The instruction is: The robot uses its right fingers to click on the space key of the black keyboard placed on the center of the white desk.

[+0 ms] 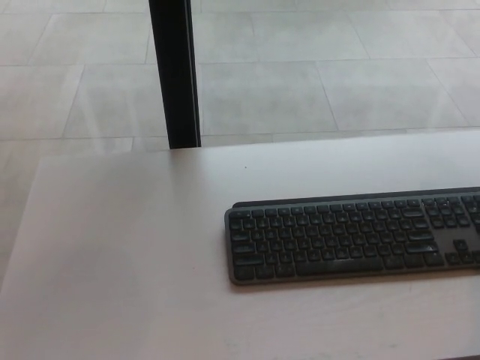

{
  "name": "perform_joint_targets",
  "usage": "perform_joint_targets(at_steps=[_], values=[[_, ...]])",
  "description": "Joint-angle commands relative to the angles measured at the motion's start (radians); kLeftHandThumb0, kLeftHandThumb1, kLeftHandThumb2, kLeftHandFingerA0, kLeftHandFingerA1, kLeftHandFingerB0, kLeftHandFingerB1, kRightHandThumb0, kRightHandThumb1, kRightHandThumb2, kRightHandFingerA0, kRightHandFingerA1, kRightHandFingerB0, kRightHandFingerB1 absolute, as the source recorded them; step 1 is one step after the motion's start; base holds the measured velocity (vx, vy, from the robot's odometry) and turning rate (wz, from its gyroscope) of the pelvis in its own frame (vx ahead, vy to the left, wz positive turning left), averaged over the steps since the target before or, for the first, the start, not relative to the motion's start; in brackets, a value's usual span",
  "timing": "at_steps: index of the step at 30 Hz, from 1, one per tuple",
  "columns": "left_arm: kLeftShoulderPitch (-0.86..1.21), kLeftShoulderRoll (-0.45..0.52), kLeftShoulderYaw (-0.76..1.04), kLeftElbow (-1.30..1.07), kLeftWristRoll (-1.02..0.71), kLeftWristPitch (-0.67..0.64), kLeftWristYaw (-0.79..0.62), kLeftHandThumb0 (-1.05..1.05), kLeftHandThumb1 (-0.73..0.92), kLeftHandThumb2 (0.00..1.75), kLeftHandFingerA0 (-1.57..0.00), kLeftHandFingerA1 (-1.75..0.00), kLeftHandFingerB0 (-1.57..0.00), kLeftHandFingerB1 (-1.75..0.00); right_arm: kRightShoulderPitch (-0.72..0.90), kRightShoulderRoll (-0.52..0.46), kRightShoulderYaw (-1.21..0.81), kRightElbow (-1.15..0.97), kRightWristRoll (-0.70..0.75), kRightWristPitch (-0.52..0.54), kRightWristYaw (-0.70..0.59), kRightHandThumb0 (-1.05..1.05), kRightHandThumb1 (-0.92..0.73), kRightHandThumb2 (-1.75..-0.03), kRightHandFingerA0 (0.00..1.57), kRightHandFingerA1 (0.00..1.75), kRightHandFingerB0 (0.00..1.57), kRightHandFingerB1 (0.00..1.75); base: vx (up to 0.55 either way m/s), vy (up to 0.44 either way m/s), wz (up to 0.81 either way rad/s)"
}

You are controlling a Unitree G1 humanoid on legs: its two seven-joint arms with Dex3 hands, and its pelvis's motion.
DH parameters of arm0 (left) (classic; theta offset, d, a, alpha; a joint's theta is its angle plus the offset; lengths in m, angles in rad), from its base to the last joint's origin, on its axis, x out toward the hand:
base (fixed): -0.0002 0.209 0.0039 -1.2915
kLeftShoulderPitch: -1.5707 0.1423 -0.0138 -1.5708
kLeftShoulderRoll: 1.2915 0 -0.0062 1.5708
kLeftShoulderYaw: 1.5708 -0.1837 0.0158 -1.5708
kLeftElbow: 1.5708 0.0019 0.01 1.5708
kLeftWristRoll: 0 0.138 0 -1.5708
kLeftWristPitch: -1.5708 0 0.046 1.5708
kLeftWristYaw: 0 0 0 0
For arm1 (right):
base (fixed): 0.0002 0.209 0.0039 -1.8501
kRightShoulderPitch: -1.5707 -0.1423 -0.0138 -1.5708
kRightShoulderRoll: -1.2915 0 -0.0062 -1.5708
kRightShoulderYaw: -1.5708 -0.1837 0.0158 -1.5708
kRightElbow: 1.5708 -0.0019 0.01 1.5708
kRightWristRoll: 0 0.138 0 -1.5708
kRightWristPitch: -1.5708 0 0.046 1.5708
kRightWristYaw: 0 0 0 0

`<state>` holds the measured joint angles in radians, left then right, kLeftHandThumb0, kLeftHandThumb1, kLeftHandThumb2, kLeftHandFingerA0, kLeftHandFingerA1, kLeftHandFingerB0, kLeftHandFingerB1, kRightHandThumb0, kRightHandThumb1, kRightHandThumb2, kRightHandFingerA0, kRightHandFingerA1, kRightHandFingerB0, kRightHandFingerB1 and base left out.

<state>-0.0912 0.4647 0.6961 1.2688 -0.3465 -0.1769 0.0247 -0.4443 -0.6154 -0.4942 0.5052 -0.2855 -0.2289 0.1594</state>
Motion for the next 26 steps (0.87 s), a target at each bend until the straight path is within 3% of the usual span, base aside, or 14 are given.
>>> perform_joint_targets(at_steps=[1,3,4,5,9,12,13,17,18,19,22,23,25,26], values=[[0.030,0.011,0.010,0.000,-0.023,-0.031,-0.016,-0.48,0.51,0.56,-0.82,-0.74,-0.79,-0.58,0.302,0.027,-0.504,0.117,0.402,0.068,-0.107,-0.50,-0.57,-0.58,0.99,0.99,0.63,0.49,0.00,0.000,0.00],[0.028,0.010,0.009,-0.003,-0.022,-0.033,-0.012,-0.49,0.51,0.56,-0.81,-0.73,-0.78,-0.57,0.319,0.074,-0.590,0.155,0.473,0.142,-0.140,-0.50,-0.58,-0.58,1.01,0.97,0.64,0.46,0.00,0.000,0.00],[0.027,0.011,0.010,-0.002,-0.024,-0.030,-0.014,-0.48,0.52,0.56,-0.81,-0.72,-0.76,-0.56,0.329,0.091,-0.616,0.197,0.495,0.121,-0.152,-0.47,-0.59,-0.57,0.97,0.89,0.58,0.50,0.00,0.000,0.00],[0.029,0.008,0.004,-0.002,-0.017,-0.034,-0.013,-0.49,0.53,0.56,-0.79,-0.70,-0.74,-0.55,0.334,0.100,-0.631,0.247,0.494,0.090,-0.193,-0.47,-0.58,-0.58,0.97,0.83,0.63,0.53,0.00,0.000,0.00],[0.037,0.009,0.012,0.000,-0.026,-0.033,-0.027,-0.49,0.53,0.56,-0.76,-0.72,-0.71,-0.56,0.315,0.129,-0.728,0.370,0.580,0.148,-0.225,-0.45,-0.62,-0.58,0.97,0.89,0.69,0.65,0.00,0.000,0.00],[0.041,0.010,0.009,0.000,-0.022,-0.035,-0.028,-0.50,0.53,0.56,-0.77,-0.75,-0.73,-0.58,0.306,0.138,-0.762,0.398,0.590,0.179,-0.259,-0.42,-0.58,-0.57,1.03,0.85,0.84,0.72,0.00,0.000,0.00],[0.041,0.013,0.010,0.004,-0.022,-0.031,-0.025,-0.52,0.53,0.56,-0.79,-0.75,-0.74,-0.58,0.305,0.160,-0.773,0.392,0.604,0.210,-0.265,-0.45,-0.61,-0.58,1.01,0.83,1.01,0.95,0.00,0.000,0.00],[0.047,0.013,0.014,0.009,-0.026,-0.021,-0.028,-0.52,0.54,0.56,-0.75,-0.70,-0.71,-0.58,0.309,0.207,-0.795,0.409,0.615,0.226,-0.241,-0.46,-0.60,-0.59,0.97,0.94,1.01,0.90,0.00,0.000,0.00],[0.047,0.013,0.012,0.009,-0.024,-0.018,-0.027,-0.53,0.55,0.57,-0.75,-0.68,-0.69,-0.57,0.311,0.213,-0.796,0.409,0.612,0.233,-0.233,-0.46,-0.62,-0.59,0.95,0.93,1.04,1.05,0.00,0.000,0.00],[0.049,0.016,0.002,0.009,-0.014,-0.017,-0.022,-0.54,0.55,0.57,-0.77,-0.68,-0.70,-0.56,0.314,0.220,-0.794,0.412,0.607,0.244,-0.225,-0.47,-0.66,-0.58,0.87,0.84,0.94,1.07,0.00,0.000,0.00],[0.052,0.016,-0.003,0.009,-0.008,-0.021,-0.024,-0.54,0.55,0.57,-0.77,-0.67,-0.70,-0.58,0.306,0.225,-0.793,0.445,0.598,0.273,-0.217,-0.47,-0.64,-0.59,0.84,0.73,0.99,1.16,0.00,0.000,0.00],[0.050,0.018,0.004,0.010,-0.017,-0.006,-0.021,-0.53,0.55,0.57,-0.78,-0.68,-0.70,-0.58,0.294,0.226,-0.796,0.471,0.596,0.295,-0.239,-0.45,-0.63,-0.58,0.93,0.74,0.77,0.90,0.00,0.000,0.00],[0.055,0.016,0.006,0.009,-0.019,-0.006,-0.022,-0.53,0.55,0.57,-0.77,-0.69,-0.70,-0.59,0.300,0.238,-0.794,0.480,0.593,0.279,-0.221,-0.42,-0.64,-0.57,0.95,0.85,0.82,1.26,0.00,0.000,0.00],[0.057,0.016,0.002,0.010,-0.015,-0.006,-0.020,-0.53,0.55,0.57,-0.77,-0.69,-0.70,-0.59,0.308,0.246,-0.790,0.474,0.593,0.268,-0.196,-0.42,-0.64,-0.57,0.95,0.85,0.82,1.26,0.00,0.000,0.00]])
